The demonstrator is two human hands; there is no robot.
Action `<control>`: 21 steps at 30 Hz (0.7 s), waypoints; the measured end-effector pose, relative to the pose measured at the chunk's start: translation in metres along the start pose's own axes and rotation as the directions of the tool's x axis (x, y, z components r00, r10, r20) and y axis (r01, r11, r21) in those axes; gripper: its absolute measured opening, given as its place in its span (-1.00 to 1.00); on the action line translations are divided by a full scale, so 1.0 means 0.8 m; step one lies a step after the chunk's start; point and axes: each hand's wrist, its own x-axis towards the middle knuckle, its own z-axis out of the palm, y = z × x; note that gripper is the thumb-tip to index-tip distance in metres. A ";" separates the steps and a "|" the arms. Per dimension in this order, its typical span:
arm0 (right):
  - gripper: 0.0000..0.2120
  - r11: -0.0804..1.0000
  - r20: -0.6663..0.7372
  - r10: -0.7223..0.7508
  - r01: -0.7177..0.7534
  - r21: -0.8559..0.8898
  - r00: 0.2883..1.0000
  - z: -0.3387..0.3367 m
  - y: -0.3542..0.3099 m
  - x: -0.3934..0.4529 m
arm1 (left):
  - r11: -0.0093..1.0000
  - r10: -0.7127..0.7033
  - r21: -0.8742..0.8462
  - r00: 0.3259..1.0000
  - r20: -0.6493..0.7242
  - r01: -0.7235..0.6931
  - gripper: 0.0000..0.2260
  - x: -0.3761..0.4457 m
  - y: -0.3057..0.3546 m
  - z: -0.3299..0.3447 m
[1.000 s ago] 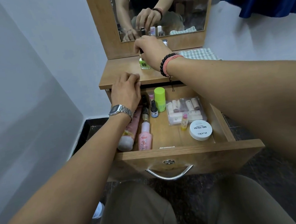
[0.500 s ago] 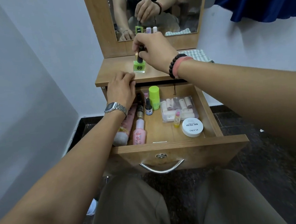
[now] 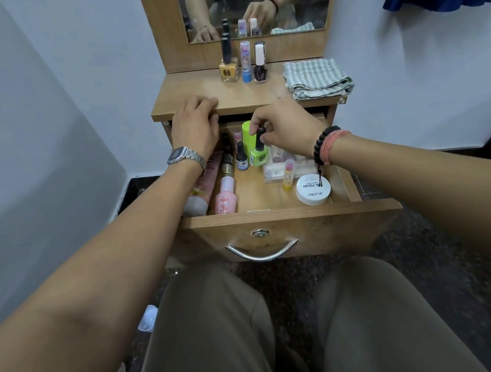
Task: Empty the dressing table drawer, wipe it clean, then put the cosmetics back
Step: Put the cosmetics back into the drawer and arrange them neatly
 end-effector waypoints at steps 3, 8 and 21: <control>-0.76 1.000 0.061 -0.004 0.005 -0.029 0.998 0.012 0.003 0.004 | 1.000 0.001 -0.005 1.000 -0.004 -0.001 -0.69 0.000 0.000 0.001; -0.71 0.997 0.118 0.014 -0.004 -0.078 0.993 0.025 0.004 0.012 | 1.000 0.001 -0.016 1.000 -0.007 -0.002 -0.68 0.000 -0.001 0.000; -0.68 0.976 0.199 0.022 0.022 -0.218 0.980 0.034 0.007 0.022 | 1.000 0.000 -0.017 1.000 -0.006 0.000 -0.69 0.001 -0.003 0.001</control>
